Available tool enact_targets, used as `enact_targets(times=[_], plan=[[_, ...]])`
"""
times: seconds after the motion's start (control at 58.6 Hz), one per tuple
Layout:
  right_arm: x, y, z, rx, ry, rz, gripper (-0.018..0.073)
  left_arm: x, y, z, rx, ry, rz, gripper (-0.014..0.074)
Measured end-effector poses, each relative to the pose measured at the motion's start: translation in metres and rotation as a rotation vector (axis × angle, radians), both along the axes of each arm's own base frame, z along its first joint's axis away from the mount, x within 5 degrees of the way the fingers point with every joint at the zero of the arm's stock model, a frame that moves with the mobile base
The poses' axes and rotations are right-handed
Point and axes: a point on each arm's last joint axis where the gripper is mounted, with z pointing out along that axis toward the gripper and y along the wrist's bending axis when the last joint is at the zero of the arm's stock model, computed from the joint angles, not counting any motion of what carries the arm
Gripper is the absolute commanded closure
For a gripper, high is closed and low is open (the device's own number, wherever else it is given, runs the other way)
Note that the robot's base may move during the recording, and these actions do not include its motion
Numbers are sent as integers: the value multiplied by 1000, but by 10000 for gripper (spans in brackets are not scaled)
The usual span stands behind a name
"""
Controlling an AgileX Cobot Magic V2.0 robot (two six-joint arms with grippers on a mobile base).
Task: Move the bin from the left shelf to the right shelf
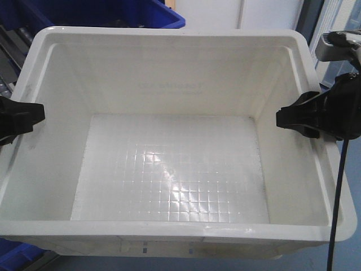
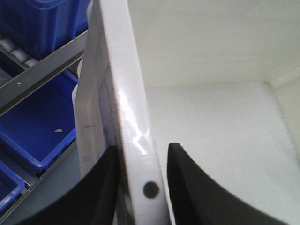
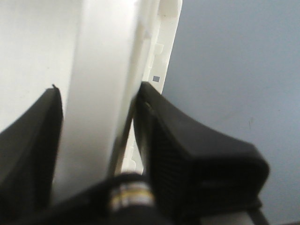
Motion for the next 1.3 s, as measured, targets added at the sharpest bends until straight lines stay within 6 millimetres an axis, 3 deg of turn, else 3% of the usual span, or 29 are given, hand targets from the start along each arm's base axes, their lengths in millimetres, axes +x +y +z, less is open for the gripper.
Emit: enact_targets(times=[1.298], plan=[[0,0,0,0,1,1,564,0,0,0,0,0,0,596]])
